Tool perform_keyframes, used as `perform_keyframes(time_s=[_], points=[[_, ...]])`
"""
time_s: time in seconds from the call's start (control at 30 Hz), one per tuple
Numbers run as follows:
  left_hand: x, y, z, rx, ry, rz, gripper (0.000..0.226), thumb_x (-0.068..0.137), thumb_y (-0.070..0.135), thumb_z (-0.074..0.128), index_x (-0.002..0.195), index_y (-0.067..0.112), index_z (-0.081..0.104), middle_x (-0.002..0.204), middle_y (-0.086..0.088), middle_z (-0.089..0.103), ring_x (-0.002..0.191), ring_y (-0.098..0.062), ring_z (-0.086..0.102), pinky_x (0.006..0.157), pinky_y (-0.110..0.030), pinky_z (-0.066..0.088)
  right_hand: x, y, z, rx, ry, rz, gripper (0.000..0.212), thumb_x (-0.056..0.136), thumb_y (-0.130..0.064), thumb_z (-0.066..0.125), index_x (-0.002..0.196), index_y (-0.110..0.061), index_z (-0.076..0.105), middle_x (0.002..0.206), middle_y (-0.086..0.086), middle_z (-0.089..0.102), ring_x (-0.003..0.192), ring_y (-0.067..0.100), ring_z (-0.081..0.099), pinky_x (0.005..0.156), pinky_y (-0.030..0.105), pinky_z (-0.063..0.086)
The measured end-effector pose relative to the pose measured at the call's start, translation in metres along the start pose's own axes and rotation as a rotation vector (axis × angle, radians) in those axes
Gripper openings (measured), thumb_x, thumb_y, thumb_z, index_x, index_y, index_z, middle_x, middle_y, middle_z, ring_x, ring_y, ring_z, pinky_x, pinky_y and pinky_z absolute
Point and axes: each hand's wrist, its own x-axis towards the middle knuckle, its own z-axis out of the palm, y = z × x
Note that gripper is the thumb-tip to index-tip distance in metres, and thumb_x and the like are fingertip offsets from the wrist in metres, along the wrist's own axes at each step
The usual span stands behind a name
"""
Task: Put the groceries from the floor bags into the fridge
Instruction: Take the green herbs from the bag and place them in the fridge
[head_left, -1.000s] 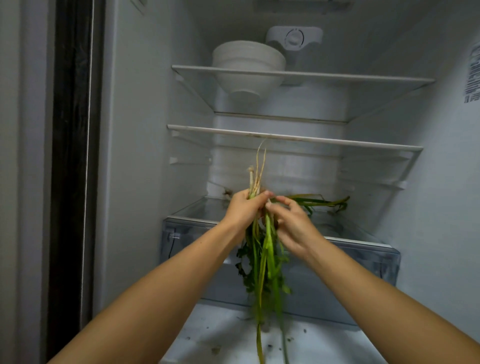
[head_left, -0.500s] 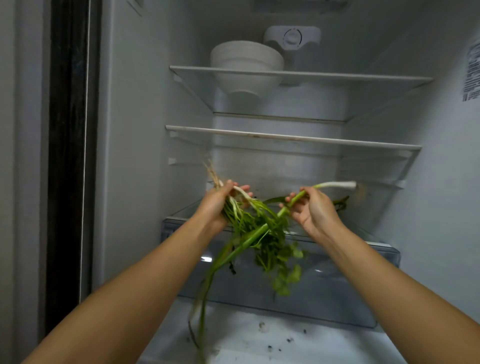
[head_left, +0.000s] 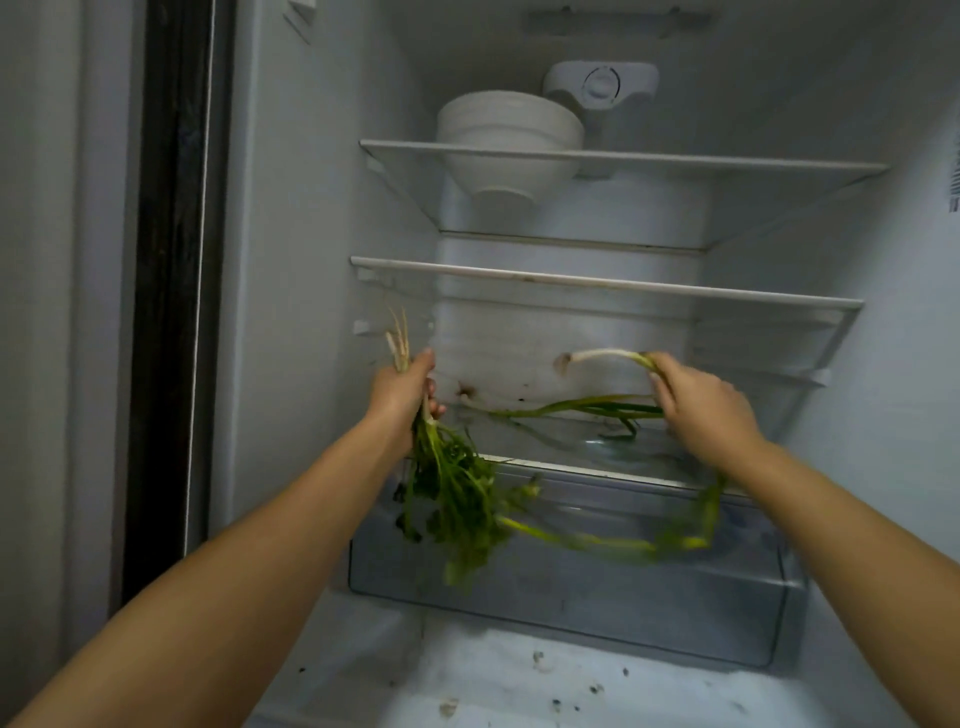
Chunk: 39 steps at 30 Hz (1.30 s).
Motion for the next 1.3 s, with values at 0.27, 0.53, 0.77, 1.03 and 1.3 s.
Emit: perform_keyframes(time_s=[0.27,0.53,0.77,1.03,1.3], points=[[-0.025,-0.015,0.037,0.26,-0.231,0.038,0.034,0.086,0.047,0.06,0.086,0.013,0.057,0.068,-0.005,0.05,0.052,-0.018,0.053,0.055,-0.029,0.05,0.008,-0.055,-0.006,0.344,-0.136,-0.056,0.029,0.101,-0.029,0.038,0.119,-0.014,0.056,0.105,0.016,0.066,0.098,0.033,0.06,0.07,0.034,0.037],[-0.037,-0.026,0.071,-0.197,-0.08,-0.115,0.019,0.088,0.017,0.063,0.098,0.005,0.051,0.08,-0.013,0.059,0.071,-0.024,0.061,0.072,-0.038,0.054,-0.025,-0.104,0.025,0.588,-0.468,-0.092,0.047,0.094,-0.053,0.04,0.135,-0.031,0.043,0.117,0.011,0.056,0.114,0.025,0.051,0.098,0.04,0.042],[-0.042,-0.024,0.065,-0.439,-0.233,-0.272,0.015,0.092,0.022,0.059,0.089,0.008,0.052,0.08,-0.011,0.055,0.077,-0.025,0.061,0.079,-0.043,0.054,-0.028,-0.096,0.008,0.186,-0.373,-0.007,0.056,0.078,-0.063,0.058,0.123,-0.029,0.055,0.126,0.002,0.04,0.124,0.022,0.032,0.104,0.043,0.033],[-0.055,0.0,0.05,-0.027,-0.549,-0.241,0.038,0.095,0.048,0.043,0.093,0.013,0.057,0.092,-0.007,0.065,0.084,-0.016,0.061,0.091,-0.033,0.045,-0.019,-0.082,-0.013,0.691,-0.52,-0.006,0.017,0.081,-0.004,0.053,0.069,-0.015,0.059,0.063,0.003,0.064,0.054,0.008,0.057,0.058,0.023,0.048],[-0.043,0.02,0.047,1.442,-0.277,1.122,0.061,0.086,0.037,0.062,0.138,0.014,0.04,0.139,-0.009,0.044,0.13,-0.025,0.039,0.109,-0.037,0.027,0.04,-0.072,-0.057,0.017,-0.57,-0.196,0.011,0.086,-0.019,0.061,0.096,-0.016,0.059,0.088,0.002,0.057,0.079,0.018,0.052,0.065,0.026,0.037]])
